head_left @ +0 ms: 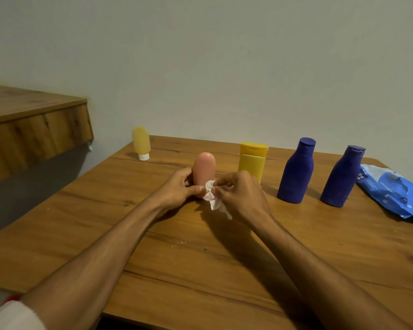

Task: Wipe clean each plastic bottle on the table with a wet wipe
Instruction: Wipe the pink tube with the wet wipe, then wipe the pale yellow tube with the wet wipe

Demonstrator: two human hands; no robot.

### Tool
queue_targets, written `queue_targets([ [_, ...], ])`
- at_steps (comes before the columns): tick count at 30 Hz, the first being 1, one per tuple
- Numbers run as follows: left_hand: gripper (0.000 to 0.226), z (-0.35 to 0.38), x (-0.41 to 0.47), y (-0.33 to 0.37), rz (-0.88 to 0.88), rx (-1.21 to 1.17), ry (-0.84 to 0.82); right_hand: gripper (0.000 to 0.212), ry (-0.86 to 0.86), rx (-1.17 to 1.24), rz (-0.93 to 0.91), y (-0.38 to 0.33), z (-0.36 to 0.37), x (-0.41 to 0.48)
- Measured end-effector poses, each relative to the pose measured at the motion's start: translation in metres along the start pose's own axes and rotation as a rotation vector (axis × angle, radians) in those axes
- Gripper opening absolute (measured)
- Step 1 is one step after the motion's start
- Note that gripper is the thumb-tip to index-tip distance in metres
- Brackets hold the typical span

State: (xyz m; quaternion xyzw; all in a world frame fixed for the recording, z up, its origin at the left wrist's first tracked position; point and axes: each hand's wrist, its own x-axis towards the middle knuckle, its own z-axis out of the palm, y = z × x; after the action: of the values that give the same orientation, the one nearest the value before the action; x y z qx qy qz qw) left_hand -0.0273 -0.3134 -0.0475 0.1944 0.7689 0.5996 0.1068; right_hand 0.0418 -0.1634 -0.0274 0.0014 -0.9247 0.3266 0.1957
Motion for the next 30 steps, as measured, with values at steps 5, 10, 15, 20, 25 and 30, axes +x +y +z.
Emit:
queue_targets([
  [5,0.054,-0.002,0.0,-0.003,0.042,0.046,0.009,0.019,-0.005,-0.011,-0.022,-0.006,0.011,0.004],
  [10,0.048,-0.004,0.0,-0.005,0.042,0.072,0.013,0.014,-0.003,-0.015,-0.043,-0.014,0.018,0.006],
  [15,0.054,-0.013,0.003,-0.009,0.005,0.064,-0.02,0.017,-0.024,-0.011,-0.057,-0.022,0.022,0.005],
  [20,0.03,-0.049,0.014,-0.016,-0.069,-0.003,0.28,0.019,-0.05,0.065,-0.096,-0.035,0.028,0.006],
  [25,0.022,-0.093,0.037,-0.028,-0.114,0.179,0.668,0.013,-0.081,0.18,-0.213,-0.062,0.045,0.012],
  [30,0.041,-0.121,0.062,-0.043,-0.164,0.217,0.738,0.016,-0.061,0.301,-0.202,-0.083,0.077,0.032],
])
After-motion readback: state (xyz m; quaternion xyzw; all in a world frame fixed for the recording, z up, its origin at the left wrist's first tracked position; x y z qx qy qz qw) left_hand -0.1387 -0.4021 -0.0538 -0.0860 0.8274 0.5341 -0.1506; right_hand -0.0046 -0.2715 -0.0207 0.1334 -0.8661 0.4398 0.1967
